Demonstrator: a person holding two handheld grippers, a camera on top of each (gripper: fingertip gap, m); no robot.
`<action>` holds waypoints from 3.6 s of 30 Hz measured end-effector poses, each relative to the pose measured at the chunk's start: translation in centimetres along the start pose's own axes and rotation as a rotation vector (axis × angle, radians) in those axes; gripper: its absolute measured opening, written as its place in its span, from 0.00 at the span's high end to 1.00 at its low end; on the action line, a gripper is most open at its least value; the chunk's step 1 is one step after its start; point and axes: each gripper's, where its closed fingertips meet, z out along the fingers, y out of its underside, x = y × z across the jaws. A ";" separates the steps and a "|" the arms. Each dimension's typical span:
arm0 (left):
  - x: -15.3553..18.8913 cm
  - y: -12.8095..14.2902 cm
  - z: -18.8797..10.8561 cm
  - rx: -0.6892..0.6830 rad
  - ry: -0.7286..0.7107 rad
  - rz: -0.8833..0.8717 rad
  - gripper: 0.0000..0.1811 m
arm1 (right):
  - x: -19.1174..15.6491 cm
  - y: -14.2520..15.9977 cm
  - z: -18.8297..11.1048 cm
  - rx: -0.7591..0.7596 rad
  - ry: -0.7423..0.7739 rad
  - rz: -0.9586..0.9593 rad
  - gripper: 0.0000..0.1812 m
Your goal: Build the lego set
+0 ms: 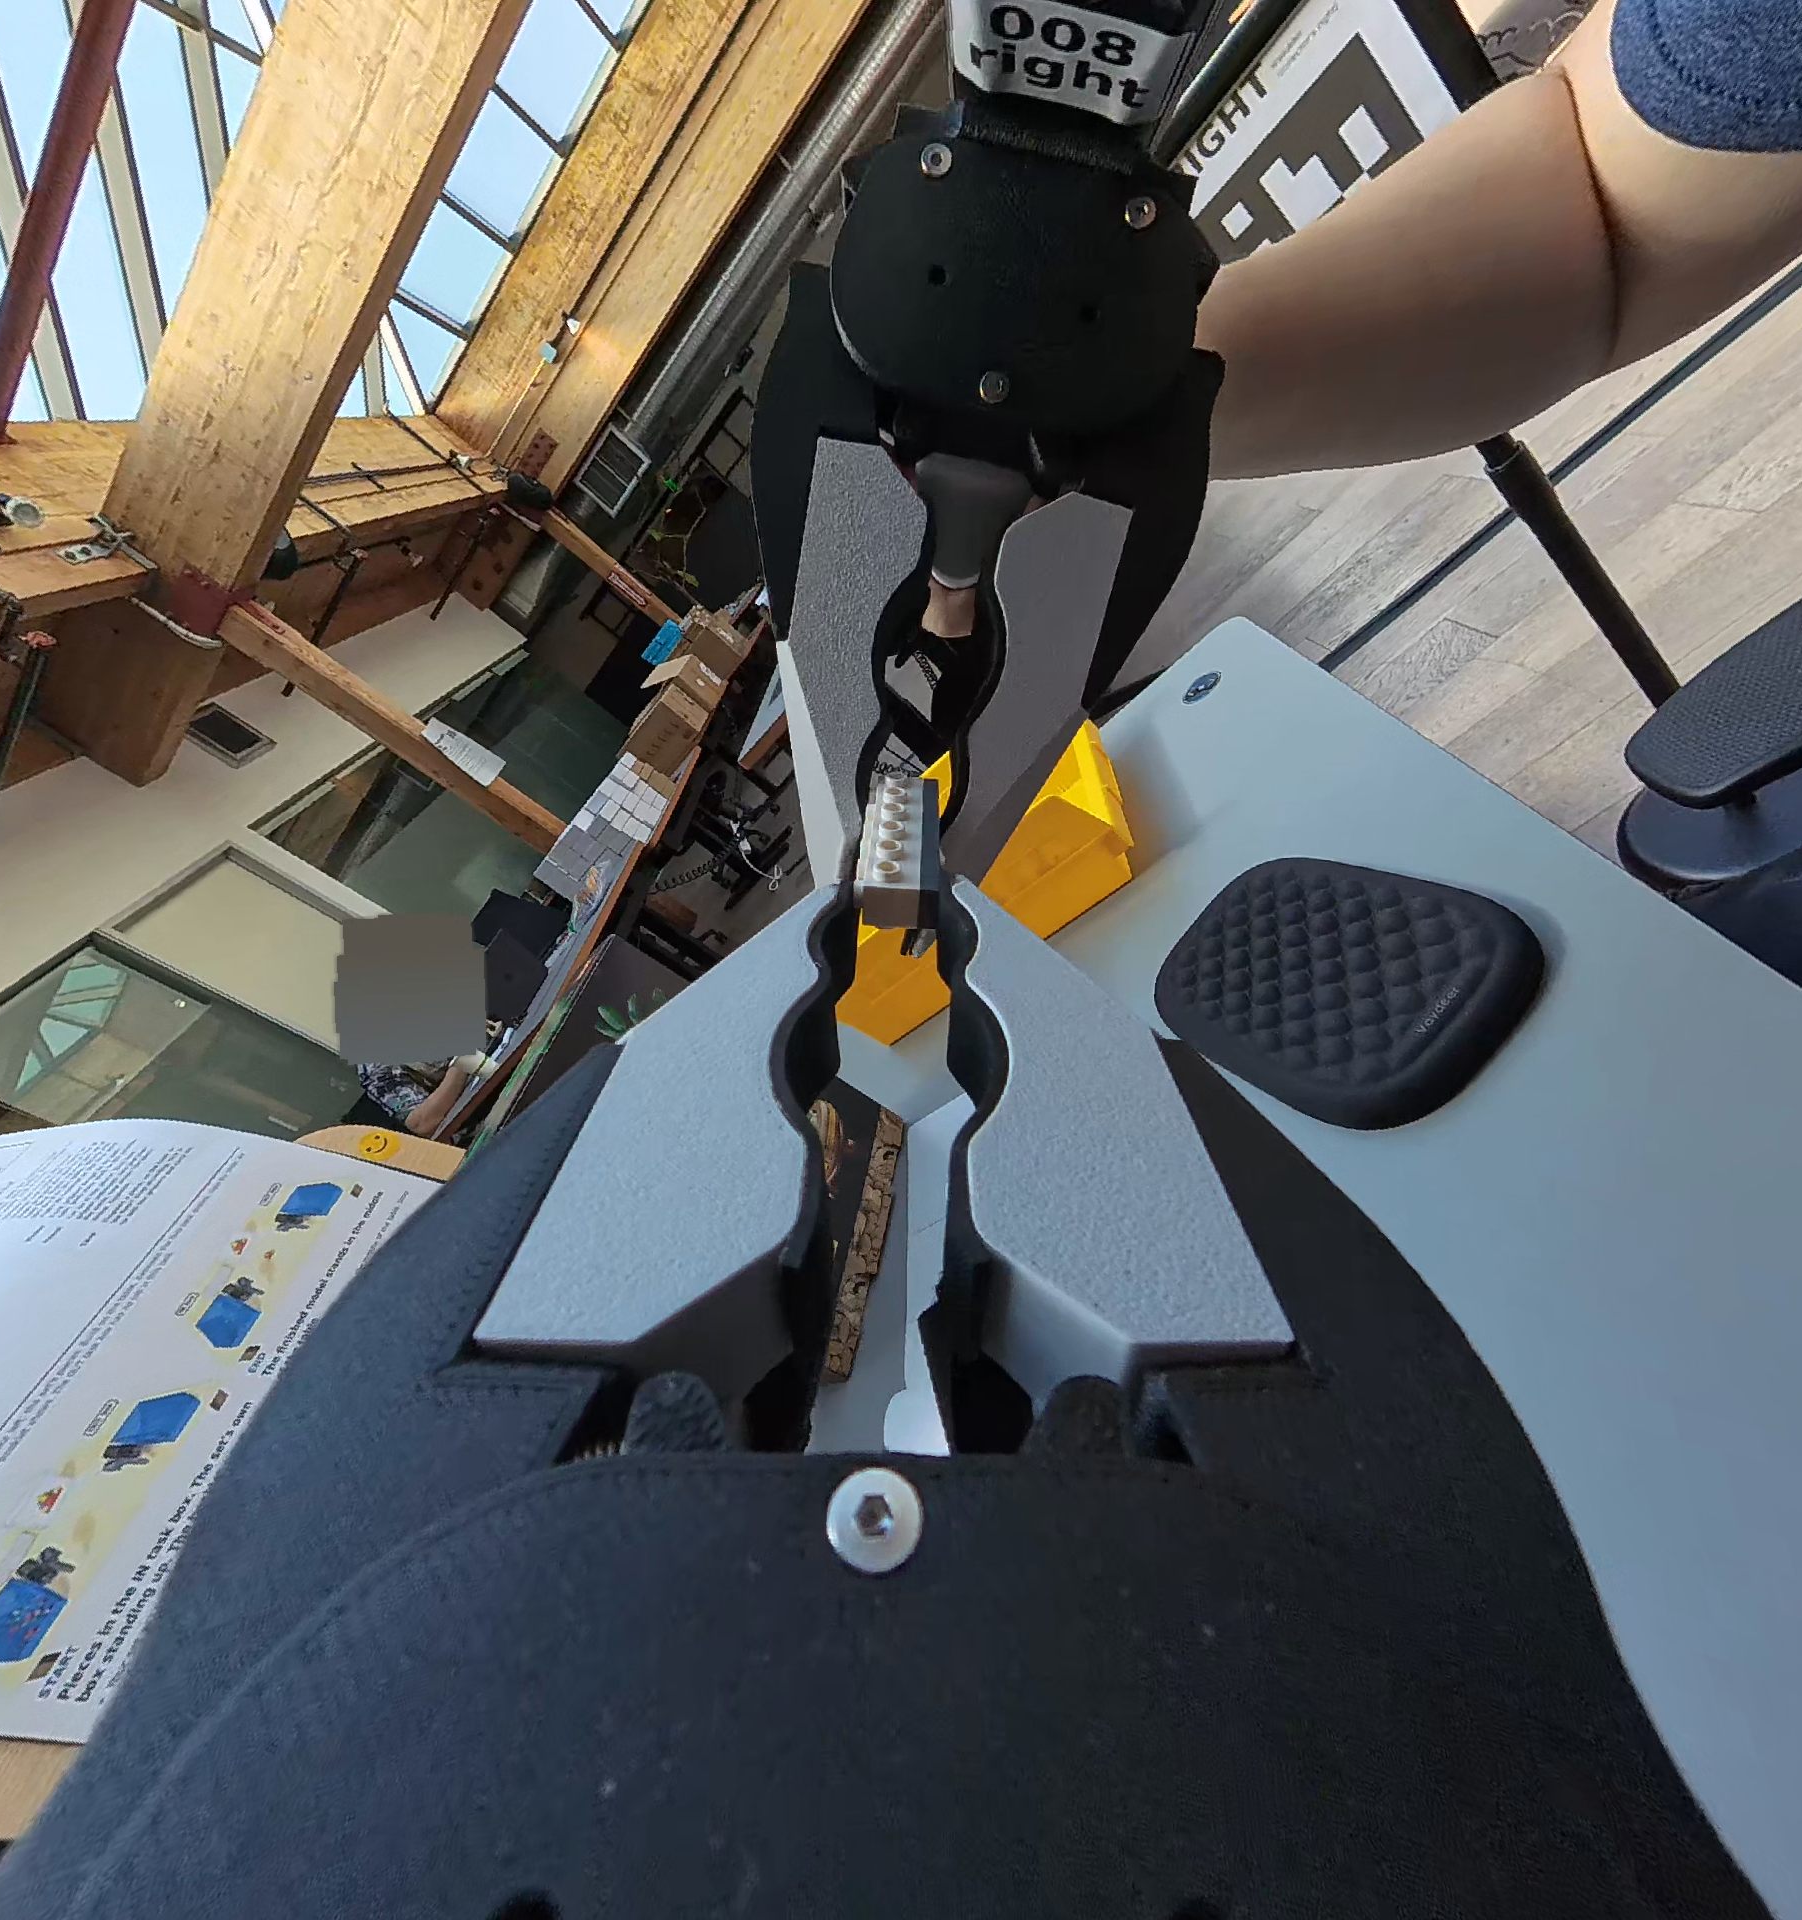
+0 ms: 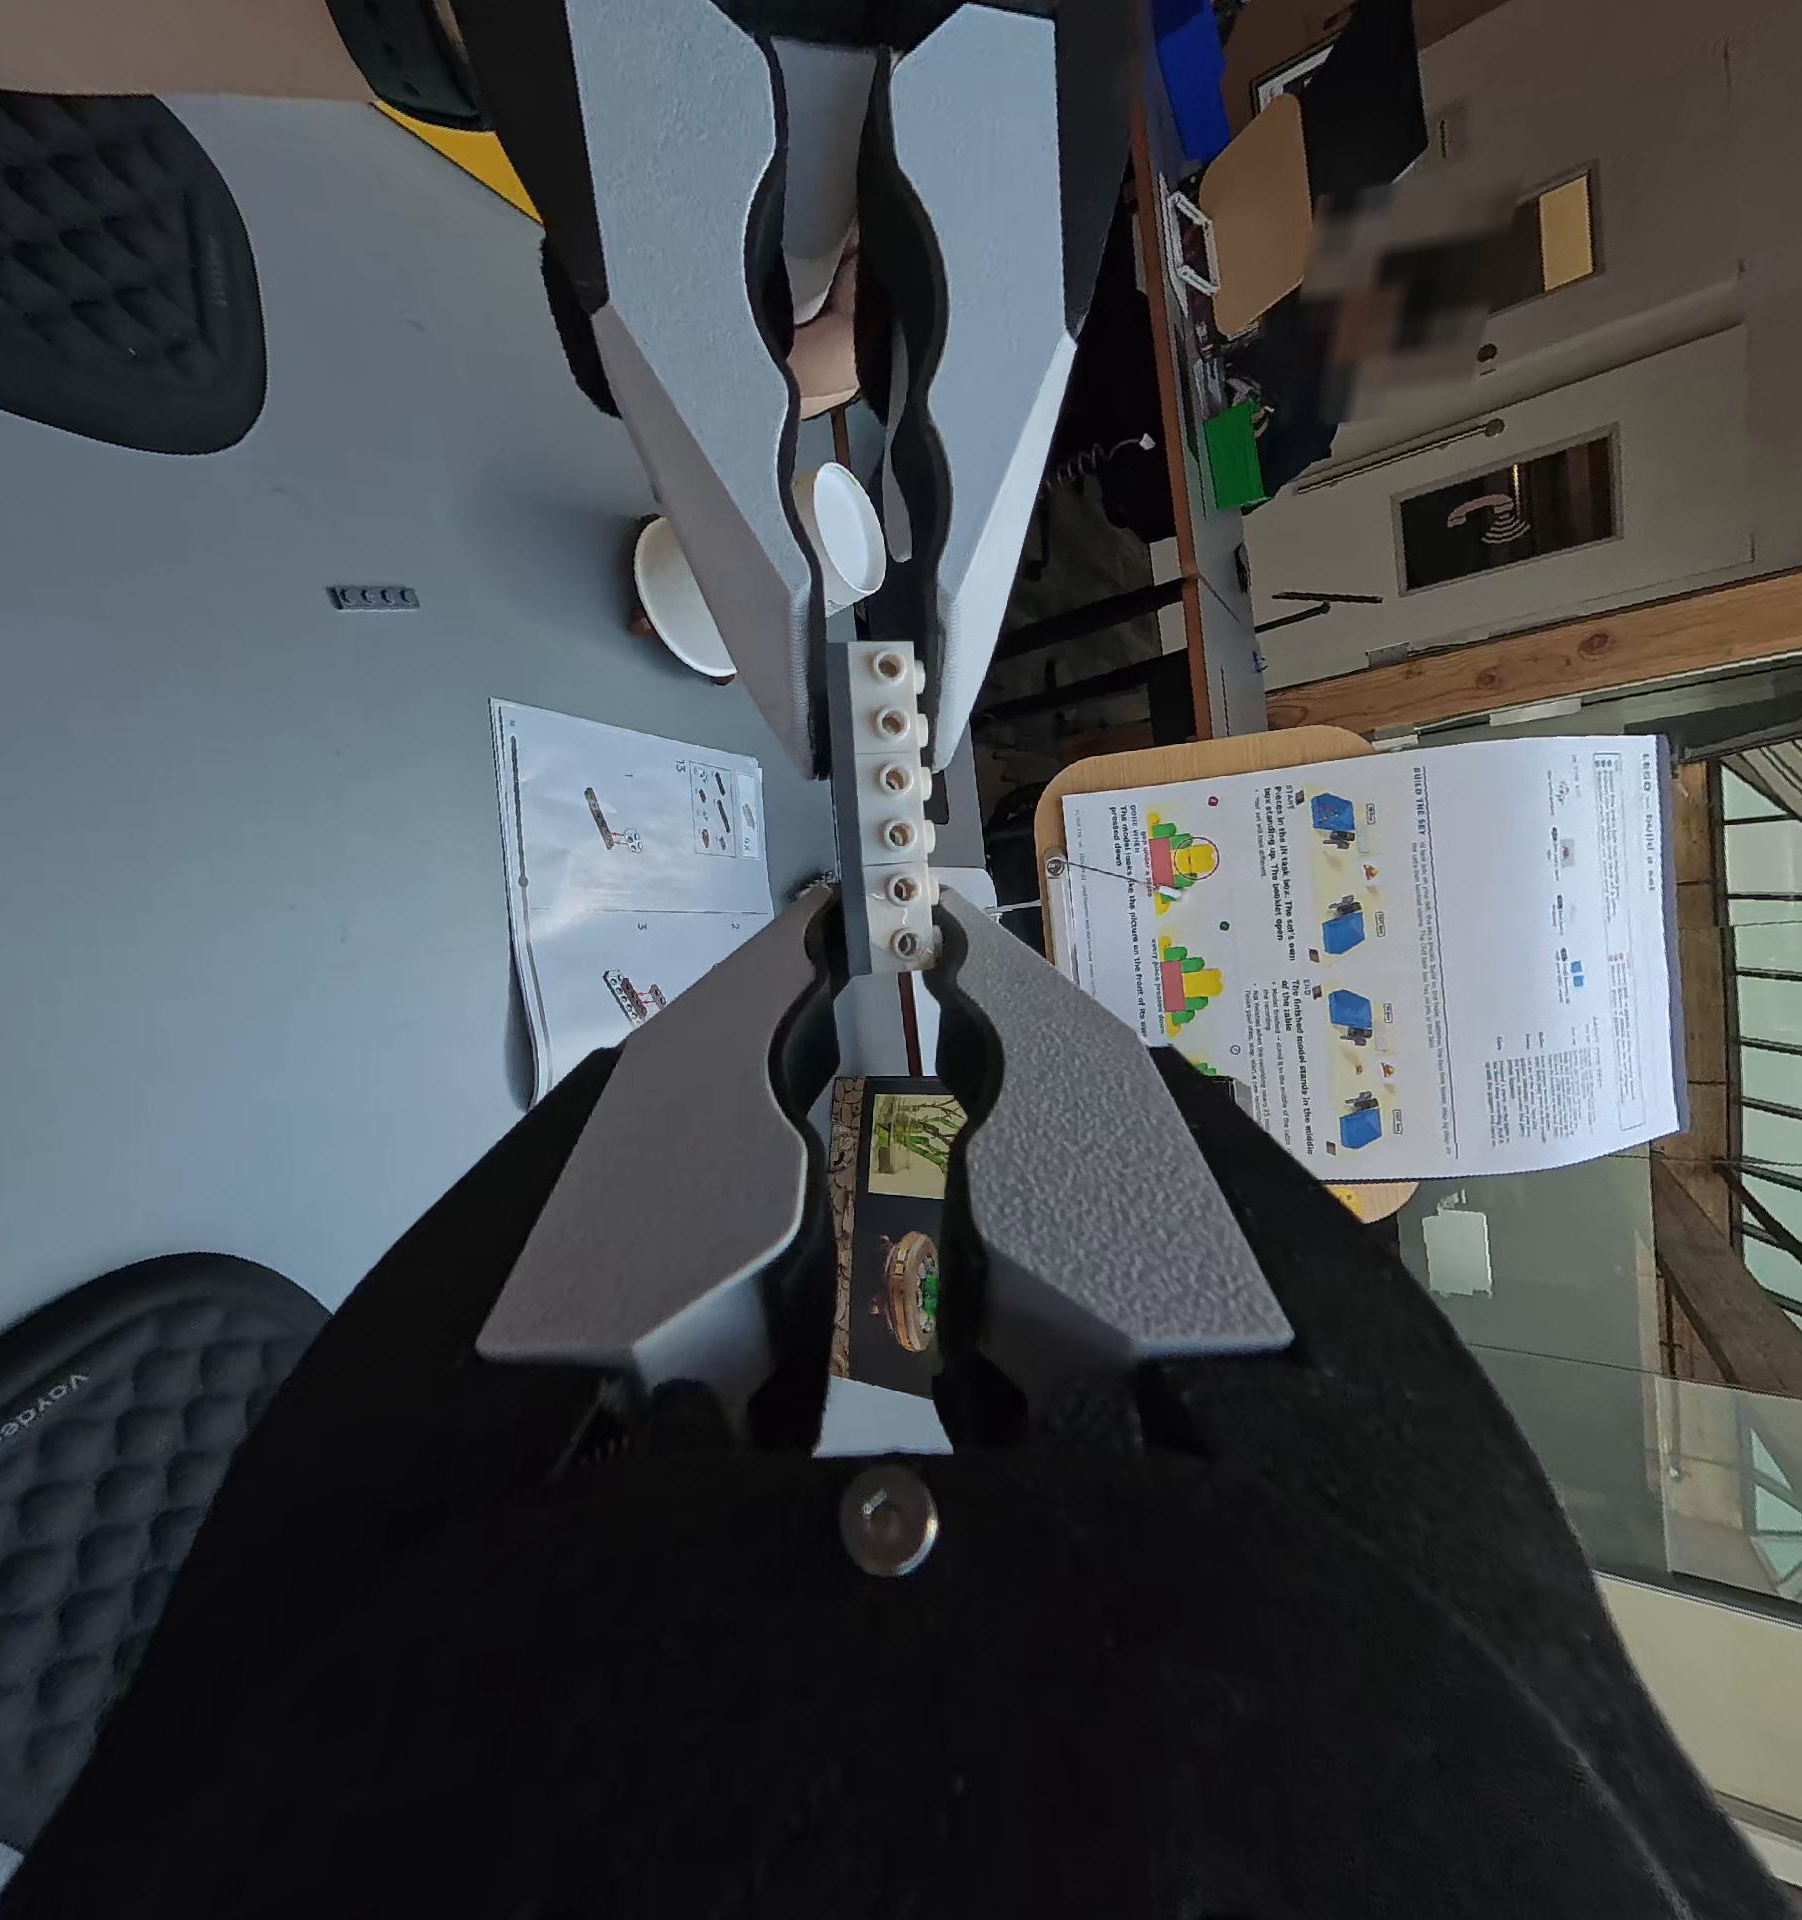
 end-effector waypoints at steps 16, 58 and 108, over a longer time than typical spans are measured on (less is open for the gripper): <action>0.0 -0.1 -0.5 0.048 0.025 -0.028 0.93 | 0.0 -0.4 0.0 0.048 0.008 0.065 0.87; 0.5 -2.8 -0.6 0.307 0.118 -0.198 0.93 | 0.3 -3.9 -4.4 0.686 -0.071 0.324 0.87; -1.4 14.2 1.4 -0.240 -0.064 -0.066 0.93 | 10.5 12.7 11.6 0.663 -0.221 0.848 0.79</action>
